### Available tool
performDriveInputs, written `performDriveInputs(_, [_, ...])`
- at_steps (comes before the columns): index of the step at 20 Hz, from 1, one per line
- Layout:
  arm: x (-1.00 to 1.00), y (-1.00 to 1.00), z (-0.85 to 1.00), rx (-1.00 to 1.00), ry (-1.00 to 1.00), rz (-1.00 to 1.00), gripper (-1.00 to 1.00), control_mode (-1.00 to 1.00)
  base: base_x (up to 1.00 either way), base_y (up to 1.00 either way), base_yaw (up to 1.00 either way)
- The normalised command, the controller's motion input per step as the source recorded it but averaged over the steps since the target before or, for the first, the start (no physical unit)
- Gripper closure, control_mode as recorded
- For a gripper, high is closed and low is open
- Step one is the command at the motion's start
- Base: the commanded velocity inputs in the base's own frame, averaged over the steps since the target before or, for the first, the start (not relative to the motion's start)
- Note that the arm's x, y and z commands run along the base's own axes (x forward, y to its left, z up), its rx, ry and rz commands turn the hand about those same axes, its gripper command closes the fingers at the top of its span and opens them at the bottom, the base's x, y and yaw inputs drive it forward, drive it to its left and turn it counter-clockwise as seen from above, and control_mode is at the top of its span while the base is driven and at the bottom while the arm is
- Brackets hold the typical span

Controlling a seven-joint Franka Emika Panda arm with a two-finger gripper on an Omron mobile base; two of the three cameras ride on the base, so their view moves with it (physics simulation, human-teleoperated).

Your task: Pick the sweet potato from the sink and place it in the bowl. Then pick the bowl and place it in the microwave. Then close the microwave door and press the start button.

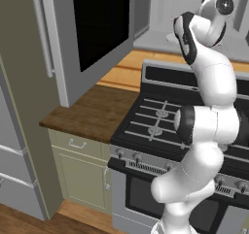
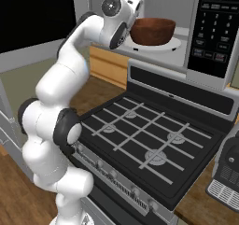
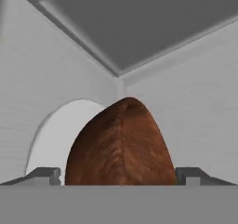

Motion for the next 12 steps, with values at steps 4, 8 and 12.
performDriveInputs(4, [-1.00, 0.44, 0.00, 0.05, -0.12, 0.00, -1.00, -1.00, 0.00, 0.00, 0.00])
performDriveInputs(8, [-1.00, 0.41, 0.13, 0.02, -0.07, 0.00, -1.00, -1.00, 0.00, 0.00, 0.00])
performDriveInputs(12, [-1.00, 0.13, 0.41, 0.00, -0.09, 0.02, -1.00, -1.00, 0.00, 0.00, 0.00])
